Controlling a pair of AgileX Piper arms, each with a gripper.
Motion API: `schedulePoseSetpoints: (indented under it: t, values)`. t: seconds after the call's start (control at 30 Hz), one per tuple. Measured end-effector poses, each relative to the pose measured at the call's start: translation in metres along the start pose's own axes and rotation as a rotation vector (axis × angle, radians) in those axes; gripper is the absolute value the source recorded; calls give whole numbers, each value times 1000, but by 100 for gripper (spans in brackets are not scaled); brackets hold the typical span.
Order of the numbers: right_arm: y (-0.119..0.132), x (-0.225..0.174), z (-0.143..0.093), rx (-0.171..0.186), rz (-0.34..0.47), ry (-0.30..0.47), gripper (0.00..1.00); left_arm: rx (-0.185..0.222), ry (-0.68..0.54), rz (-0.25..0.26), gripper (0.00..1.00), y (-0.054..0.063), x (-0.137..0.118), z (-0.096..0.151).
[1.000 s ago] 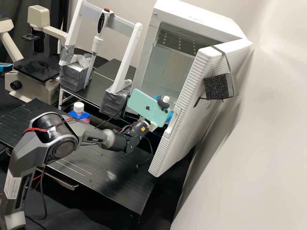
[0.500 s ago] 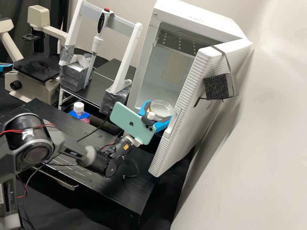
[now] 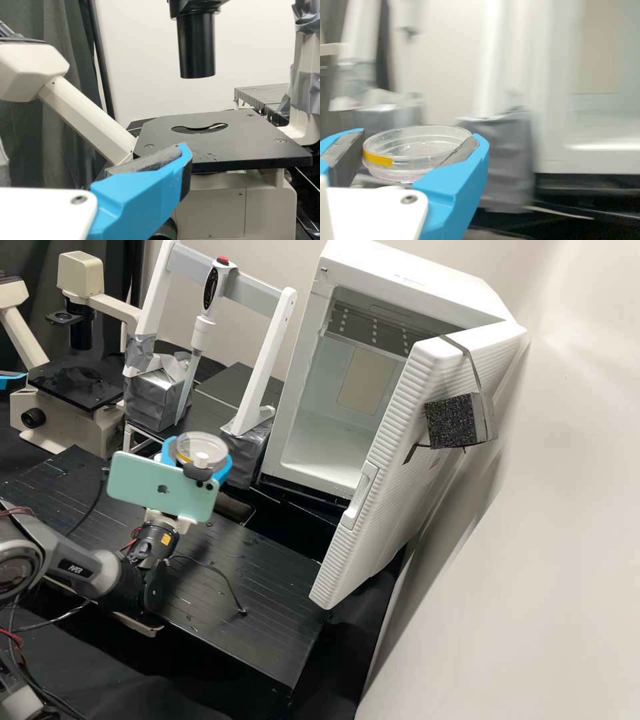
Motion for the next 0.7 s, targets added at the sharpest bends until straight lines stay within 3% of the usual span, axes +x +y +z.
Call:
schedulePoseSetpoints:
  t: [0.13,0.4,0.7]
  values:
    - [-20,8,-16,-8,-83,76,0,0,0,0,100,0,0,0]
    - [-39,35,-58,-70,-151,244,0,0,0,0,100,0,0,0]
    - [-63,77,-93,-123,-235,294,0,0,0,0,100,0,0,0]
